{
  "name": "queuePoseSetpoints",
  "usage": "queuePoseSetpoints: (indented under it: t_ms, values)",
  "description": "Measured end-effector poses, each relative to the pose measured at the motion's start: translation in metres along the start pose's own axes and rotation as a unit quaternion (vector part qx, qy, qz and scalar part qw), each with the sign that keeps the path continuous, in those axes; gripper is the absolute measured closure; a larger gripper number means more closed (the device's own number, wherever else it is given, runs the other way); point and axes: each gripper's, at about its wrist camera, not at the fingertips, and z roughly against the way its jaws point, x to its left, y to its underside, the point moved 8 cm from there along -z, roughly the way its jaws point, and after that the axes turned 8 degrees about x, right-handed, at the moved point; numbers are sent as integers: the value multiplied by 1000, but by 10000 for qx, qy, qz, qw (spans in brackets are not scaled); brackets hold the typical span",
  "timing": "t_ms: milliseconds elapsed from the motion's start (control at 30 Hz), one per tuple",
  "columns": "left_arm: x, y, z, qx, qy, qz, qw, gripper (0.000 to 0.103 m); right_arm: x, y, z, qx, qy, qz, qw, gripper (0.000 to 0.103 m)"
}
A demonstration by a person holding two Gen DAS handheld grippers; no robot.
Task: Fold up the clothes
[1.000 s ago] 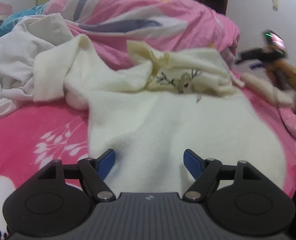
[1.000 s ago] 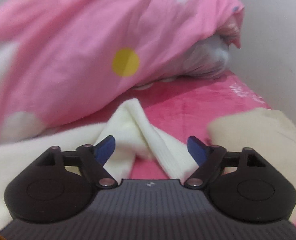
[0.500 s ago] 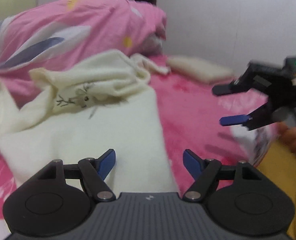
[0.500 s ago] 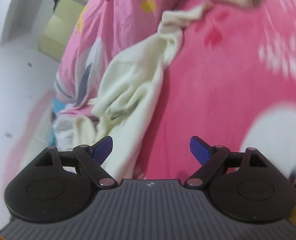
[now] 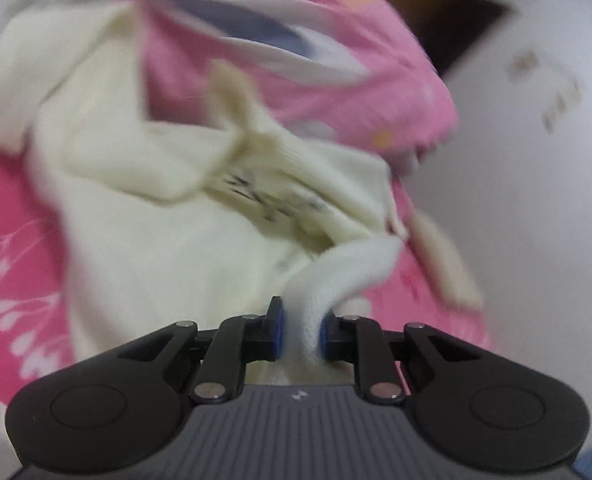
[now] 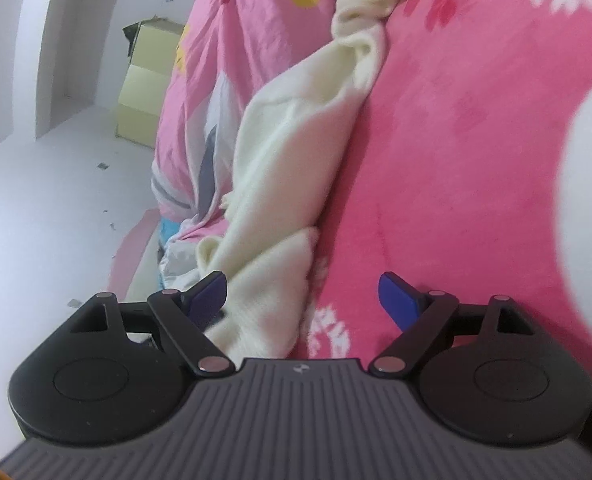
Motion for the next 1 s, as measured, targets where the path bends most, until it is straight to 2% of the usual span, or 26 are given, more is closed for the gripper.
queuePoseSetpoints:
  t_ms: [167, 367, 500, 600, 633, 667, 700, 733, 767, 800, 867, 1000]
  values:
    - [38, -11, -6, 134, 483, 899, 9947, 85, 10, 2, -47, 346, -117, 22, 9993, 20]
    - [52, -10, -15, 269, 704, 1249, 9893, 85, 19, -12, -103, 482, -173, 47, 9987, 19]
    - [60, -10, -18, 308, 825, 1391, 9864, 85, 30, -19, -136, 610, 69, 522, 9968, 19]
    - [63, -7, -20, 307, 885, 1471, 9847, 85, 39, -10, -157, 823, 208, 1017, 9912, 20]
    - [64, -7, -20, 304, 896, 1490, 9843, 85, 43, -6, -159, 857, 267, 1175, 9890, 24]
    - [64, -6, -21, 301, 895, 1496, 9842, 84, 45, -2, -161, 891, 326, 1325, 9866, 46]
    - [64, -6, -21, 303, 892, 1495, 9843, 84, 44, 1, -161, 924, 357, 1288, 9867, 60]
    - [63, -5, -20, 318, 886, 1475, 9846, 82, 43, 4, -161, 954, 386, 1251, 9868, 64]
    - [63, -4, -20, 337, 880, 1455, 9849, 79, 42, 5, -157, 915, 364, 1232, 9875, 73]
    - [61, -3, -19, 365, 880, 1426, 9852, 77, 42, 5, -151, 855, 383, 1234, 9879, 78]
    - [55, 0, -15, 392, 862, 1255, 9876, 67, 44, 6, -139, 768, 398, 1222, 9887, 82]
    - [39, 9, -1, 391, 728, 864, 9928, 56, 48, 10, -112, 488, 519, 1356, 9882, 86]
